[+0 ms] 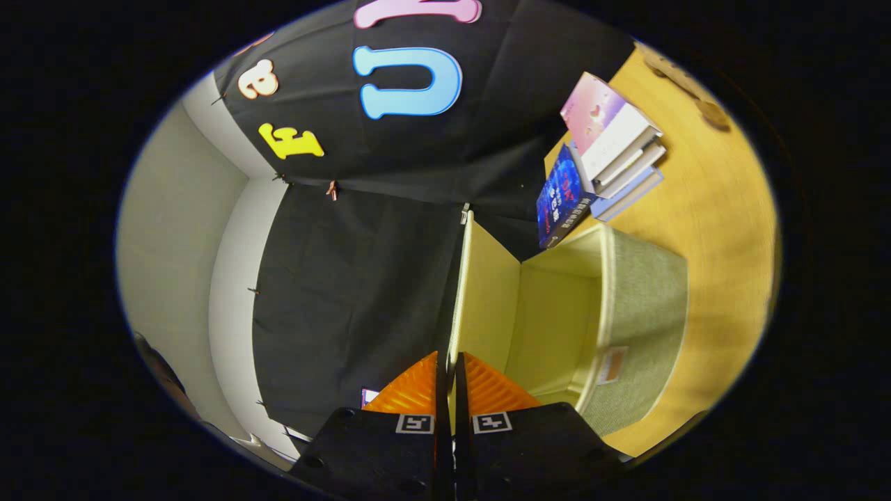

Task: Open the storage box then place both shoes into the box .Put the left shoe in first, then the right shoe, with the right side of both shoes facing outward in a uniform manner.

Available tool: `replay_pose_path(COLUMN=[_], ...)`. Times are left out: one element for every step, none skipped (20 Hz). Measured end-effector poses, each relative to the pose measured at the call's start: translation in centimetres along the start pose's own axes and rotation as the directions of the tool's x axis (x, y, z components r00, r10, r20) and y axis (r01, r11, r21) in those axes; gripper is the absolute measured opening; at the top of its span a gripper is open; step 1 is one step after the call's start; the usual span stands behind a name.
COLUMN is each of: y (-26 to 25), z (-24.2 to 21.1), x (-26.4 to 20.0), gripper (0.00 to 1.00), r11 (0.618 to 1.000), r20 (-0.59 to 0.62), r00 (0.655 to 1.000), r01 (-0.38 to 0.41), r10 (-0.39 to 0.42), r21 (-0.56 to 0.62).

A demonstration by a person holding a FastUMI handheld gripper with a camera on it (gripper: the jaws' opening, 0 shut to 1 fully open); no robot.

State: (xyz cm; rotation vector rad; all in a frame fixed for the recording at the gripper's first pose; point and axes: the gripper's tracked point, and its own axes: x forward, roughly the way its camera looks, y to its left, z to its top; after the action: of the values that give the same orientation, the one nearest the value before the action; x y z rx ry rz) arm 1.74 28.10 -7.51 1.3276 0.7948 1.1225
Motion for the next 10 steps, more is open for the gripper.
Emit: replay_pose_path(y=[1.0, 1.9, 2.9, 3.7, 4.3, 5.0, 5.5, 6.0, 6.1, 6.3], z=[0.0, -0.2, -0.3, -0.4, -0.5, -0.8, -1.0, -1.4, -1.9, -2.3], x=[1.1, 2.2, 3.4, 4.4, 5.5, 6.6, 7.8, 9.0, 10.2, 11.2], gripper=[0.06, 0.07, 0.07, 0.07, 0.07, 0.07, 0.07, 0.07, 0.07, 0.07], r11=[1.0, 1.0, 0.999, 0.999, 0.999, 0.998, 0.998, 0.998, 0.998, 0.997], r20=[-0.008, -0.012, -0.015, -0.02, -0.026, -0.028, -0.036, -0.046, -0.058, -0.075], r00=[1.0, 1.0, 1.0, 1.0, 0.999, 0.999, 0.998, 0.997, 0.996, 0.995], r01=[0.001, -0.004, -0.014, -0.02, -0.027, -0.036, -0.048, -0.059, -0.063, -0.068], r10=[-0.001, 0.004, 0.013, 0.019, 0.026, 0.034, 0.047, 0.058, 0.061, 0.066], r21=[-0.022, -0.03, -0.034, -0.038, -0.042, -0.043, -0.038, -0.032, -0.03, -0.027])
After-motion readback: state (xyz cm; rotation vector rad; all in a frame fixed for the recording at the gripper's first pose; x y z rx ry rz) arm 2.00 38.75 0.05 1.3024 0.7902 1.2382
